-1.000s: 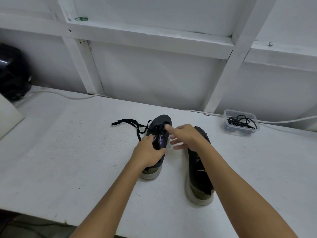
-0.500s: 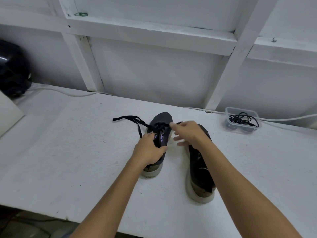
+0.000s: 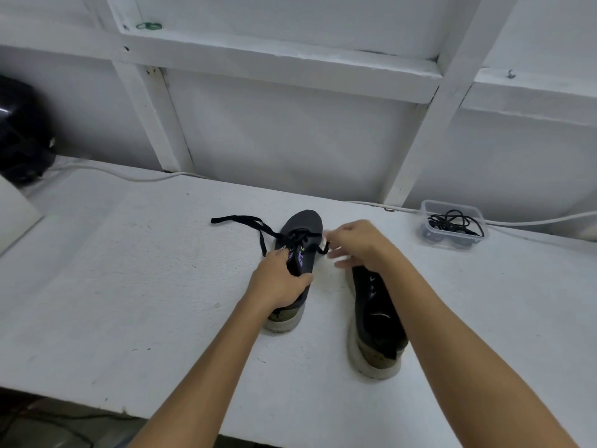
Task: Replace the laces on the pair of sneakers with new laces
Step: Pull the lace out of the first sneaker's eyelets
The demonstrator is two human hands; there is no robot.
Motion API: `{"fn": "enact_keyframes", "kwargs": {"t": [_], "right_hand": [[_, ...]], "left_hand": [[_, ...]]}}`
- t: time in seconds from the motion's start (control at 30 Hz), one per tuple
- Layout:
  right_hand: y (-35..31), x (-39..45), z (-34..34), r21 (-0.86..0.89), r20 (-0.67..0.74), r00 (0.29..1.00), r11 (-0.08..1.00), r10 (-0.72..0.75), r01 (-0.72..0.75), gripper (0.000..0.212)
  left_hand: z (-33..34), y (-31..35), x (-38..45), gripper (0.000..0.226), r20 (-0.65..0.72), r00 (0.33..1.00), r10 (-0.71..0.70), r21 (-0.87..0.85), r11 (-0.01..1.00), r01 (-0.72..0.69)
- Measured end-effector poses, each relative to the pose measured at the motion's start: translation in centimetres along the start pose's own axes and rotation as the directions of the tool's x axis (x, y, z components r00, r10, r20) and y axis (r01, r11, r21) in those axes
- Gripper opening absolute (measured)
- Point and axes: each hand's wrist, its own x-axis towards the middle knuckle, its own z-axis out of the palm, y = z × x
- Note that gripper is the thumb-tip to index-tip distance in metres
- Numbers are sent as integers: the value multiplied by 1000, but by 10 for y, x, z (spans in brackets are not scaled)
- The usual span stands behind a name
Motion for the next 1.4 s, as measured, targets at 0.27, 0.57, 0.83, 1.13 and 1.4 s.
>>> {"fn": "enact_keyframes", "kwargs": {"t": [0.27, 0.57, 0.83, 1.13, 1.4], "right_hand": [[13, -5, 42, -21, -3, 999, 999, -42, 42, 25], [5, 7, 34, -11, -221, 965, 989, -145, 146, 28], [1, -8, 25, 7, 33, 998, 999, 48, -49, 31], [-2, 6, 28, 194, -368, 926, 967, -83, 164, 18], [11, -3, 24, 46, 103, 990, 994, 93, -98, 43]], "left_hand": [[0, 2, -1, 39, -23, 999, 34, 17, 999, -33], [-2, 3, -2, 72, 3, 1000, -1, -2, 1000, 2], [0, 3, -4, 64, -10, 1000, 4, 7, 1000, -4], [1, 0, 0, 64, -14, 1000, 16, -5, 1000, -16], [3, 1, -1, 55, -35, 999, 23, 10, 1000, -22]]}}
